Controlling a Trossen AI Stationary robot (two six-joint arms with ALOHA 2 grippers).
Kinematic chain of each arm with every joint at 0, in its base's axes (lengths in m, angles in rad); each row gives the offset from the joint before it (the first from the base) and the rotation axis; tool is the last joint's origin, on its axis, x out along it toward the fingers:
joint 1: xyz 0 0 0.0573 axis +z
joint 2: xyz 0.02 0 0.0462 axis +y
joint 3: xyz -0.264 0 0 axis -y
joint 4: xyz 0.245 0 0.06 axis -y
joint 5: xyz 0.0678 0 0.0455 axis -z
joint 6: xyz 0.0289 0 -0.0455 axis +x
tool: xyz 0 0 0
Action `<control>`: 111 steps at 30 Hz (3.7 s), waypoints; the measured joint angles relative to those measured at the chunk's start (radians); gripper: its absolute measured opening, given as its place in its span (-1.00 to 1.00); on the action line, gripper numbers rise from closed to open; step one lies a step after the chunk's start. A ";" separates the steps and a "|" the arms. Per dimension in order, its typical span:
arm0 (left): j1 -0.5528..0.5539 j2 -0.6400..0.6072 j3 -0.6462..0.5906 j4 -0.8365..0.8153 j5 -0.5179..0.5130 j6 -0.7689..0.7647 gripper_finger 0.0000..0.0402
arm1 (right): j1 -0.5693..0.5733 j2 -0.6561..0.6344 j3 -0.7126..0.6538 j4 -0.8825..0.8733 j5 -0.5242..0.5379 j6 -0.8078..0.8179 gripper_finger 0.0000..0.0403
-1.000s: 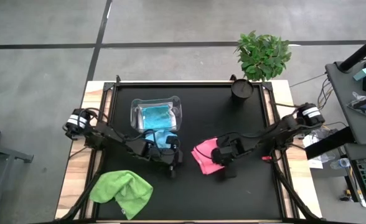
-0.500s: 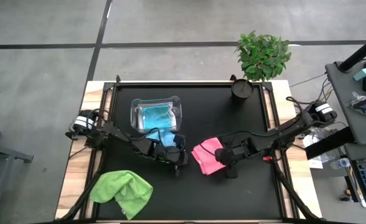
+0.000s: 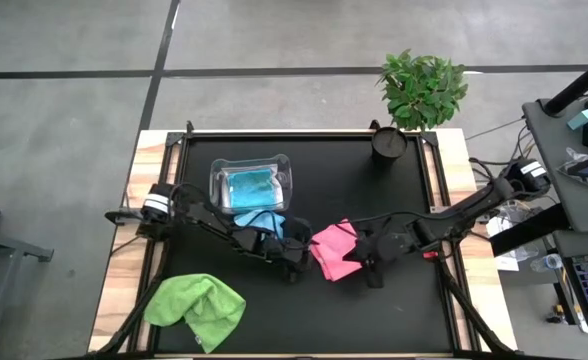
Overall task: Fold microfiber towels
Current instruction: Fold the pink microfiber cloth
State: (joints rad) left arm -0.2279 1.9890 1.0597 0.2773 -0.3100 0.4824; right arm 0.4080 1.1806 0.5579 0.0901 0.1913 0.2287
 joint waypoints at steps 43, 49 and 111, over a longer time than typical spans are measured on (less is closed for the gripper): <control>0.024 -0.049 0.000 -0.035 -0.073 0.048 -0.89 | 0.000 0.001 -0.140 0.316 0.056 0.015 -0.96; 0.024 -0.046 -0.007 -0.069 -0.075 0.047 -0.98 | 0.000 0.001 -0.140 0.316 0.056 0.024 -0.96; 0.052 -0.007 0.005 0.049 0.051 0.074 -0.93 | 0.000 0.001 -0.151 0.303 0.129 0.113 -0.43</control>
State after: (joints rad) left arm -0.1763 1.9824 1.0649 0.3267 -0.2586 0.5565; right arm 0.4076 1.1820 0.4068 0.3935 0.3204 0.3412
